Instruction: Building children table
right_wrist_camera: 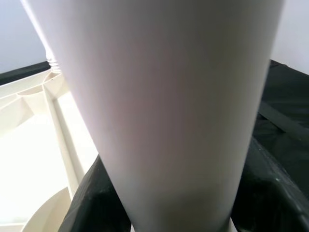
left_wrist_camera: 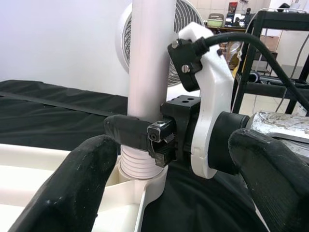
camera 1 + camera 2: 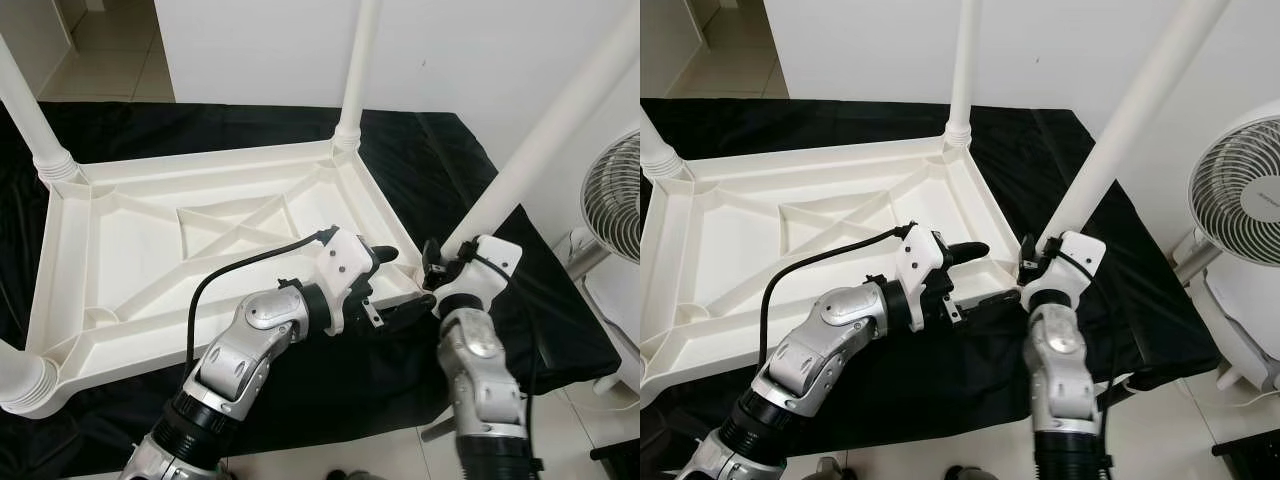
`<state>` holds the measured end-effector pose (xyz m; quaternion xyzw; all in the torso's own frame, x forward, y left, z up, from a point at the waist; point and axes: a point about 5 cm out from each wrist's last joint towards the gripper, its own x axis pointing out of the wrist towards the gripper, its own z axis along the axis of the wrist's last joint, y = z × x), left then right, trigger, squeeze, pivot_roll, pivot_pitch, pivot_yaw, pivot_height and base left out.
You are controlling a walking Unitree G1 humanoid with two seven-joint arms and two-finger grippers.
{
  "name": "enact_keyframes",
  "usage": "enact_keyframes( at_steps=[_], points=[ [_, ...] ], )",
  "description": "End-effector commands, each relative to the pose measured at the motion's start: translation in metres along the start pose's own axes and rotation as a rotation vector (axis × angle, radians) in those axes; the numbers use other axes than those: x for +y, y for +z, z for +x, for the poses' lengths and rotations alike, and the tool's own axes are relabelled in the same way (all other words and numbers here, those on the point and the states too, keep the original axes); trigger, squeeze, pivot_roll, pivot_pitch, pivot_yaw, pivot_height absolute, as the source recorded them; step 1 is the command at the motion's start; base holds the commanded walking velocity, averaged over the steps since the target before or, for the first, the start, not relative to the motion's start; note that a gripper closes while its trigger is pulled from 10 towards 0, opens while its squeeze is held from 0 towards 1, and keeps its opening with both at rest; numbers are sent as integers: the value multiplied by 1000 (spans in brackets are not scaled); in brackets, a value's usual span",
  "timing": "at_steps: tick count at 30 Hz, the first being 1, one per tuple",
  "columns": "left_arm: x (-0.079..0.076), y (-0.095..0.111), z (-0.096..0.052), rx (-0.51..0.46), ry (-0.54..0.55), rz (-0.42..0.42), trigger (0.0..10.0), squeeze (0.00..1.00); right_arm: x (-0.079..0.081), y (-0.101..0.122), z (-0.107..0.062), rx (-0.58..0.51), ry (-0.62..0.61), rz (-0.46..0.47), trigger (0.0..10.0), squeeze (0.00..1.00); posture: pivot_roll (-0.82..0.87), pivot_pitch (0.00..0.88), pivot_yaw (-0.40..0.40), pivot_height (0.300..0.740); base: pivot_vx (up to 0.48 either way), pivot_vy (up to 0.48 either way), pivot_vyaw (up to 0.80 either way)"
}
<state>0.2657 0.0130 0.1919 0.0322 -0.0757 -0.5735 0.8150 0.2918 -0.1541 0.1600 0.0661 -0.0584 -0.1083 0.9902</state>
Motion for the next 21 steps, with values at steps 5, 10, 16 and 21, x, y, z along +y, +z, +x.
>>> enact_keyframes(
  at_steps=[5, 10, 16, 21],
  points=[
    [-2, 0, 1, 0, 21, 5, 10000, 0, 3, -15, -5, 88, -9, 7, 0, 0, 31, 79, -74, 740, 0, 0, 0],
    [-2, 1, 1, 0, 21, 7, 10000, 0, 2, -15, -4, 88, -4, 13, 4275, 0, 33, 79, -74, 740, 0, 0, 0],
    [-2, 1, 1, 0, 22, 7, 10000, 0, -1, -8, 2, 73, 122, 14, 10000, 0, 32, 80, -72, 740, 0, 0, 0],
    [-1, 2, 1, -2, 25, 7, 10000, 0, -12, -2, 11, 81, 281, -29, 10000, 0, 25, 94, -64, 740, 0, 0, 0]
  ],
)
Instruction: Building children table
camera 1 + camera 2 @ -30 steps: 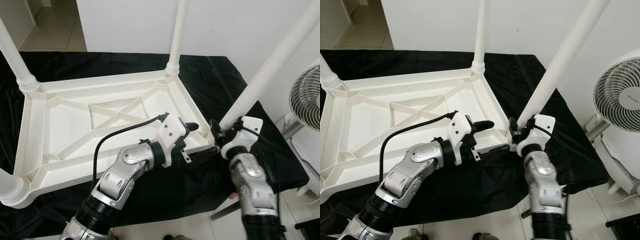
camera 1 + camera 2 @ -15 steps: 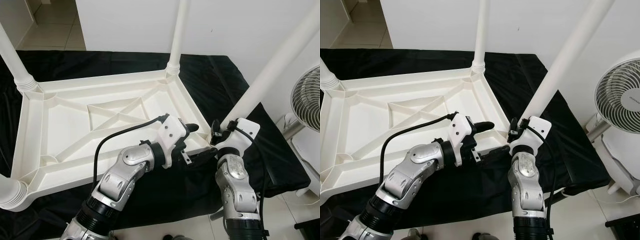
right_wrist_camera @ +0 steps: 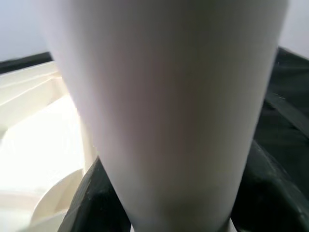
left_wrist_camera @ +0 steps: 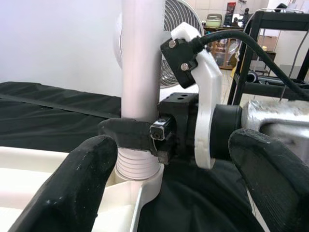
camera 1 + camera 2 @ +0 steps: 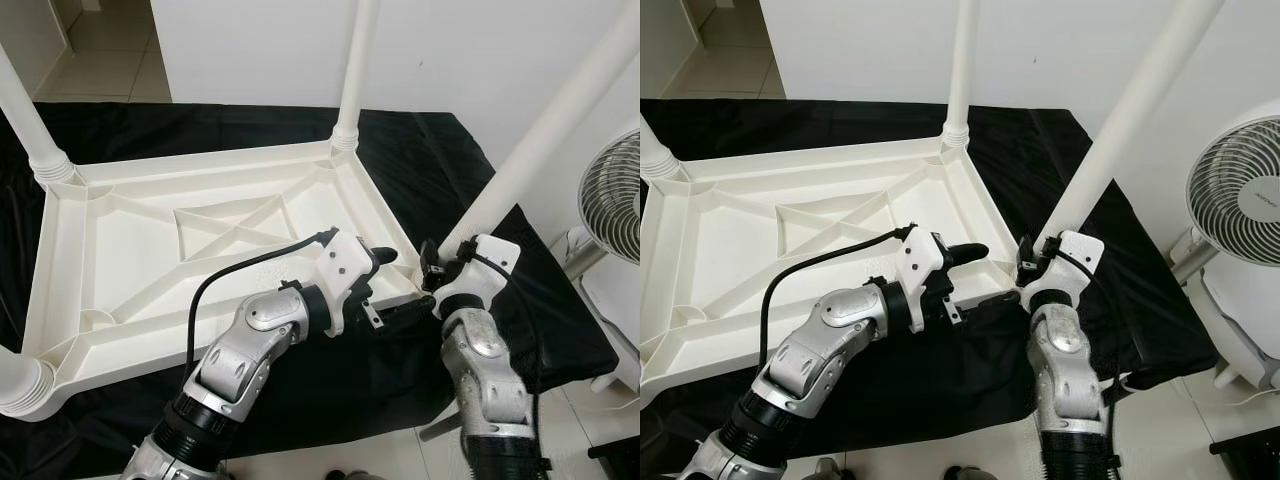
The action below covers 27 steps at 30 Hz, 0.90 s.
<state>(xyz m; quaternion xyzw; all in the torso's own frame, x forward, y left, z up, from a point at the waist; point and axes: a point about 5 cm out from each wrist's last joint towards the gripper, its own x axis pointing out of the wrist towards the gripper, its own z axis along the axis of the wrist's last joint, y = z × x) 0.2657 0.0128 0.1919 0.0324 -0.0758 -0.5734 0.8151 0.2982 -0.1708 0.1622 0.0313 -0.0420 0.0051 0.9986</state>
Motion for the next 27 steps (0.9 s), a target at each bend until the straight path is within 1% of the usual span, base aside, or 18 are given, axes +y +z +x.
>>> enact_keyframes(
  at_steps=[1, 2, 3, 6, 9, 15, 16, 17, 19, 22, 27],
  points=[
    [-1, 2, 1, -2, 25, 6, 10000, 0, -1, -4, 2, 35, 88, 17, 10000, 0, 25, 94, -64, 740, 0, 0, 0],
    [0, 2, 1, -2, 25, 6, 10000, 0, -3, -2, 2, 34, 127, 5, 10000, 0, 25, 94, -64, 740, 0, 0, 0],
    [0, 2, 1, -2, 25, 6, 10000, 0, -6, -2, 3, 37, 155, -17, 10000, 1000, 23, 97, -63, 740, 0, 0, 0],
    [0, 2, 1, -3, 26, 5, 10000, 0, -11, -1, 3, 36, 193, -49, 10000, 1000, 23, 97, -63, 740, 0, 0, 0],
    [0, 3, 1, -6, 29, 5, 10000, 0, -13, 1, 3, 29, 223, -62, 10000, 1000, 27, 101, -65, 740, 0, 0, 0],
    [0, 3, 0, -6, 31, 4, 10000, 0, -12, 1, 2, 30, 234, -65, 10000, 1000, 30, 103, -66, 740, 0, 0, 0],
    [0, 4, 0, -6, 33, 4, 10000, 0, -11, 0, 1, 35, 262, -57, 10000, 0, 33, 104, -63, 740, 0, 0, 0],
    [0, 4, 0, -6, 33, 4, 10000, 0, -11, 0, 1, 35, 262, -57, 10000, 0, 33, 104, -63, 740, 0, 0, 0],
    [0, 4, 0, -5, 33, 4, 10000, 0, -12, 0, -1, 39, 329, -66, 10000, 0, 31, 106, -61, 740, 0, 0, 0],
    [0, 4, 0, -5, 28, 3, 10000, 0, -21, 1, -1, 47, 400, -92, 10000, 0, 27, 106, -57, 740, 0, 0, 0],
    [-1, 4, 1, -3, 19, -1, 10000, 0, -28, 1, 0, 50, 443, -134, 10000, 0, 23, 105, -55, 740, 0, 0, 0]
  ],
)
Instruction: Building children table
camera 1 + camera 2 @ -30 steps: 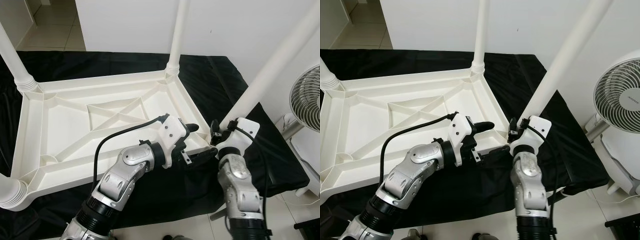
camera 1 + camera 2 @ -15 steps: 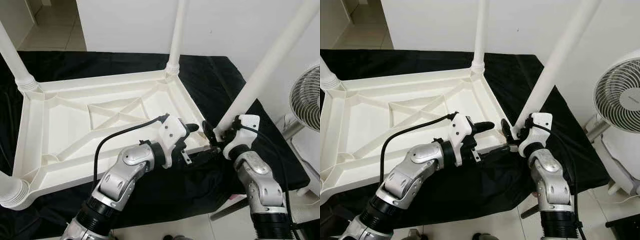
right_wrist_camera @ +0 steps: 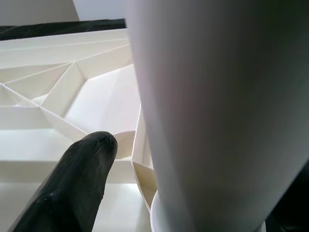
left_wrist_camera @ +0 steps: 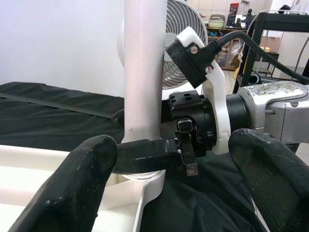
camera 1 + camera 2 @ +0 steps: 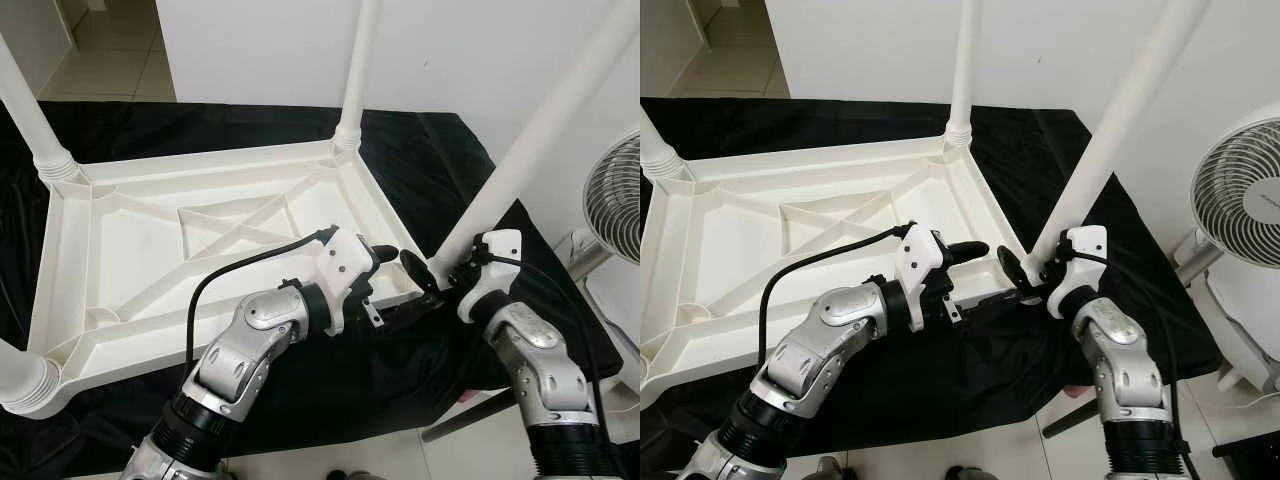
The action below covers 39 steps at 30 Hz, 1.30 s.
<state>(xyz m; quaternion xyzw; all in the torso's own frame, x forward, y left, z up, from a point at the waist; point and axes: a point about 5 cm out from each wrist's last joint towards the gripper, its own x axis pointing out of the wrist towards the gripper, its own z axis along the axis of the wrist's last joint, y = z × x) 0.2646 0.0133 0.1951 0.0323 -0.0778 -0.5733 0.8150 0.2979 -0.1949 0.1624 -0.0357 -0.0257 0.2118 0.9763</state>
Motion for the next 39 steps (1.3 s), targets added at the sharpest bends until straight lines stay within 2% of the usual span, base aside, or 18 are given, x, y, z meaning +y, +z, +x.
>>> enact_keyframes(
  at_steps=[1, 4, 5, 6, 7, 8, 17, 22, 29, 32, 33, 37, 39],
  points=[
    [-1, 1, 1, 0, 19, -3, 10000, 0, -3, -2, -1, 8, 22, -17, 10000, 0, 23, 105, -55, 740, 0, 0, 0],
    [-4, -3, 1, 12, -3, -16, 10000, 0, -7, -3, -1, 23, 57, -52, 10000, 0, 20, 104, -54, 740, 0, 0, 0],
    [-8, -6, 1, 25, -22, -26, 10000, 0, -9, -4, -1, 27, 73, -62, 7412, 0, 20, 103, -56, 740, 0, 0, 0],
    [-8, -6, 1, 25, -22, -26, 10000, 0, -9, -4, -1, 27, 73, -62, 7412, 0, 20, 103, -56, 740, 0, 0, 0],
    [-12, -9, 1, 35, -36, -32, 10000, 0, -11, -4, 0, 32, 80, -74, 4588, 0, 20, 103, -56, 740, 0, 0, 0],
    [-15, -11, 2, 40, -46, -43, 10000, 0, -13, -5, 0, 36, 85, -74, 0, 0, 23, 104, -59, 740, 0, 0, 0],
    [-19, -16, 1, 50, -39, -78, 10000, 0, -13, -12, -1, 56, 94, -47, 0, 0, 25, 104, -63, 740, 0, 0, 0],
    [-10, -17, -2, 45, 20, -77, 10000, 0, -2, -15, 0, 28, 32, 6, 0, 0, 33, 101, -74, 740, 0, 0, 0],
    [-6, -16, -4, 45, 39, -73, 10000, 0, 8, -14, 0, 9, -1, 26, 0, 0, 34, 97, -76, 740, 0, 0, 0],
    [-1, -17, -6, 52, 55, -67, 10000, 0, 27, -12, -1, -33, -50, 70, 0, 0, 26, 91, -77, 740, 0, 0, 0],
    [-1, -17, -6, 52, 55, -67, 10000, 0, 27, -12, -1, -33, -50, 70, 0, 0, 26, 91, -77, 740, 0, 0, 0],
    [3, -17, -7, 55, 61, -58, 10000, 0, 46, -11, 1, -54, -127, 118, 0, 0, 22, 87, -81, 740, 0, 0, 0],
    [3, -17, -7, 55, 62, -56, 10000, 0, 50, -10, 1, -59, -145, 123, 0, 0, 22, 87, -81, 740, 0, 0, 0]
  ],
)
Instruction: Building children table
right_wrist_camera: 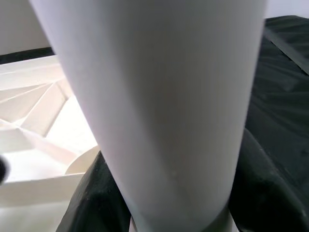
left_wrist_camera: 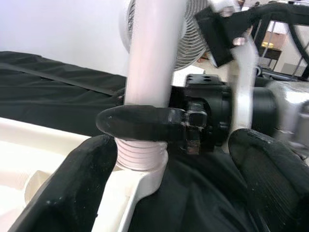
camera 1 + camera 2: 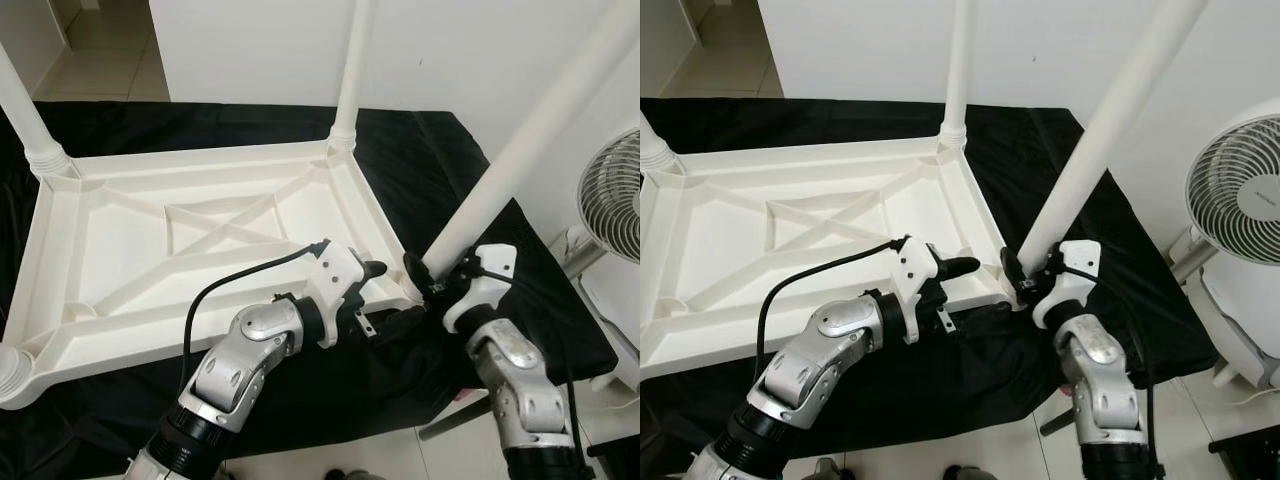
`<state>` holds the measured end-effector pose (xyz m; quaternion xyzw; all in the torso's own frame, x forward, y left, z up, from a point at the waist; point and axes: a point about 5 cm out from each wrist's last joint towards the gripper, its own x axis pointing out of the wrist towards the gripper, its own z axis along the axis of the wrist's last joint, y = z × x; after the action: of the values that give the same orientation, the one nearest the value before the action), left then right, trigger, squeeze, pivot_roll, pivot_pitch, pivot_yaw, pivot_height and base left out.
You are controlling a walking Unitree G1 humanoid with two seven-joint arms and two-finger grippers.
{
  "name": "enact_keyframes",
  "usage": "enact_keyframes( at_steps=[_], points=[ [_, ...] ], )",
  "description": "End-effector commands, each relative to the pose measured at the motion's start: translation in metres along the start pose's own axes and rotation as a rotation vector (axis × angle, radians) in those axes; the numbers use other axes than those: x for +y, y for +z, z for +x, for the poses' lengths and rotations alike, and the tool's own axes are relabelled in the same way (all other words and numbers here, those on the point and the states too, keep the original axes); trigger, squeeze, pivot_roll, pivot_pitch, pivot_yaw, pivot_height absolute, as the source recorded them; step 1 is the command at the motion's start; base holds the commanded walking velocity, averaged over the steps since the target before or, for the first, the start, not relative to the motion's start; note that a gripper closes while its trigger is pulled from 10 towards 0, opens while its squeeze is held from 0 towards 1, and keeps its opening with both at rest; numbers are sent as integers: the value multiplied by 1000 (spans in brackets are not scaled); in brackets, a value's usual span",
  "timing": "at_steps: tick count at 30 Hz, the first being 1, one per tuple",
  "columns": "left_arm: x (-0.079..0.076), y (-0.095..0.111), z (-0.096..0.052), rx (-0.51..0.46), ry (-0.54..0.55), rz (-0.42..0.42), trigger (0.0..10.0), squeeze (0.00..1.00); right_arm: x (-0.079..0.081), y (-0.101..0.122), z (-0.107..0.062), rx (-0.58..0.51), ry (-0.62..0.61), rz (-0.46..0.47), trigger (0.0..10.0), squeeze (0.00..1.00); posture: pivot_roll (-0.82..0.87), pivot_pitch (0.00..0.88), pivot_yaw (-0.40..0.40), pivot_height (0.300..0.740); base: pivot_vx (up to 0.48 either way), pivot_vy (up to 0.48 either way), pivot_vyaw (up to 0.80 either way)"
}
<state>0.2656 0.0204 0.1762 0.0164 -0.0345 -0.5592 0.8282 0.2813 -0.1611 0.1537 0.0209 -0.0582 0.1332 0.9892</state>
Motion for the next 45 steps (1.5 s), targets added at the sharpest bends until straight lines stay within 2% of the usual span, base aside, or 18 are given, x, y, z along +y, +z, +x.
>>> enact_keyframes(
  at_steps=[1, 8, 14, 15, 16, 17, 18, 19, 26, 30, 31, 32, 35, 39, 45],
  points=[
    [3, 2, 1, -1, 24, 17, 10000, 0, 12, -5, 0, 25, 18, 28, 0, 0, 22, 87, -81, 740, 0, 0, 0],
    [5, 1, 0, -1, 31, 22, 10000, 0, 29, -3, -2, 6, -42, 79, 0, 0, 22, 81, -87, 740, 0, 0, 0],
    [7, 2, 0, -2, 34, 26, 10000, 0, 33, 2, -6, 0, -86, 85, 0, 0, 18, 83, -91, 740, 0, 0, 0],
    [7, 1, 0, -1, 35, 28, 10000, 0, 31, 3, -8, 0, -101, 78, 1333, 0, 18, 86, -92, 740, 0, 0, 0],
    [7, 1, 0, -1, 35, 28, 10000, 0, 31, 3, -8, 0, -101, 78, 1333, 0, 18, 86, -92, 740, 0, 0, 0],
    [7, 1, 0, 2, 35, 31, 10000, 0, 28, 3, -8, 3, -119, 69, 10000, 157, 20, 86, -93, 740, 0, 0, 0],
    [7, 1, 0, 2, 35, 31, 10000, 0, 28, 3, -8, 3, -119, 69, 10000, 157, 20, 86, -93, 740, 0, 0, 0],
    [8, 0, 0, 4, 36, 34, 10000, 0, 25, 2, -9, 5, -140, 74, 10000, 1000, 21, 87, -94, 740, 0, 0, 0],
    [9, -1, -2, 8, 38, 41, 10000, 0, 18, 3, -8, -3, -199, 70, 10000, 1000, 30, 94, -98, 740, 0, 0, 0],
    [9, -4, -5, 25, 30, 55, 10000, 0, 16, 3, -6, 3, -193, 61, 10000, 1000, 32, 101, -96, 740, 0, 0, 0],
    [9, -5, -6, 34, 29, 63, 10000, 0, 16, 3, -6, 11, -157, 74, 10000, 255, 32, 101, -96, 740, 0, 0, 0],
    [10, -7, -7, 43, 28, 67, 10000, 0, 16, 3, -6, 12, -109, 78, 10000, 0, 28, 106, -89, 740, 0, 0, 0],
    [10, -8, -8, 49, 27, 70, 10000, 0, 16, 3, -6, 12, -76, 80, 10000, 0, 28, 106, -89, 740, 0, 0, 0],
    [10, -10, -9, 54, 33, 64, 10000, 0, 8, 4, -4, 21, 20, 64, 10000, 0, 28, 106, -89, 740, 0, 0, 0],
    [11, -13, -15, 62, 49, 48, 10000, 0, -3, 3, -2, 43, 173, -15, 10000, 0, 23, 111, -73, 740, 0, 0, 0]
  ],
)
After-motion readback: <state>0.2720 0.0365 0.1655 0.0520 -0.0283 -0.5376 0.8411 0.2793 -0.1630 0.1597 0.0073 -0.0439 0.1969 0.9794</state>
